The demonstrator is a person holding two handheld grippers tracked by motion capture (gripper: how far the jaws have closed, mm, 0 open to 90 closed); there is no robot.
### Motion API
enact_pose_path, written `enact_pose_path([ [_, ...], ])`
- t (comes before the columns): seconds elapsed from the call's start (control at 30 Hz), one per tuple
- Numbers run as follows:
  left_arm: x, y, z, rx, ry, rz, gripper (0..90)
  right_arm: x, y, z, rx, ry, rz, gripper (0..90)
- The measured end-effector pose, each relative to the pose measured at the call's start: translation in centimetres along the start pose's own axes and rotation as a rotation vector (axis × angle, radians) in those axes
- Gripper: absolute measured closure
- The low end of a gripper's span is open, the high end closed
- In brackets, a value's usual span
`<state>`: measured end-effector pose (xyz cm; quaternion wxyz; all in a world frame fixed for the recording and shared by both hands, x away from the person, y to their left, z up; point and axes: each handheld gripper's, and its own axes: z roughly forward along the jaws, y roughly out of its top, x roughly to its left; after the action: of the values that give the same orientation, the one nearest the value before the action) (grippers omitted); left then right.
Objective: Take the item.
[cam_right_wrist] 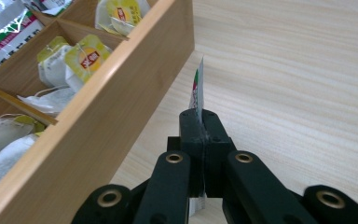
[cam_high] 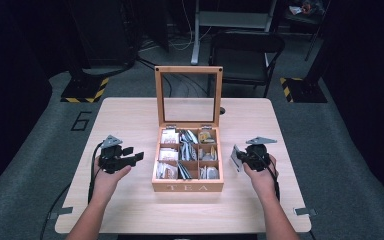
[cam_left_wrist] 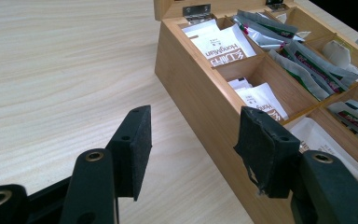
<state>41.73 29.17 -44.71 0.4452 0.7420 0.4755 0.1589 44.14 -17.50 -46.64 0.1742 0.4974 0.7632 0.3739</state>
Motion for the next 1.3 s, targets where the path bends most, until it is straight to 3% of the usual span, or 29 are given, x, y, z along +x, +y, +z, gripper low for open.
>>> enact_pose_path([
  [0.43, 0.0, 0.0, 0.0, 0.003, 0.001, -0.001, 44.9, -2.3, -0.9, 0.3, 0.009, -0.038, 0.058, 86.4],
  [0.73, 0.0, -0.1, 0.1, 0.001, 0.003, -0.002, 44.9, -4.3, -1.8, 0.6, 0.053, -0.075, 0.133, 81.3],
  [0.77, 0.0, -0.1, 0.1, 0.001, 0.003, -0.001, 44.9, -4.5, -1.9, 0.6, 0.052, -0.076, 0.124, 81.2],
  [1.0, 0.0, -0.1, 0.1, 0.003, 0.004, 0.0, 44.9, -5.0, -2.1, 0.6, 0.063, -0.089, 0.155, 78.7],
  [1.17, 0.0, -0.1, 0.1, 0.002, 0.005, 0.0, 44.8, -5.2, -2.2, 0.6, 0.068, -0.089, 0.151, 67.3],
  [1.3, 0.0, -0.1, 0.1, -0.003, 0.006, -0.001, 44.9, -5.1, -2.2, 0.6, 0.054, -0.13, 0.144, 58.0],
])
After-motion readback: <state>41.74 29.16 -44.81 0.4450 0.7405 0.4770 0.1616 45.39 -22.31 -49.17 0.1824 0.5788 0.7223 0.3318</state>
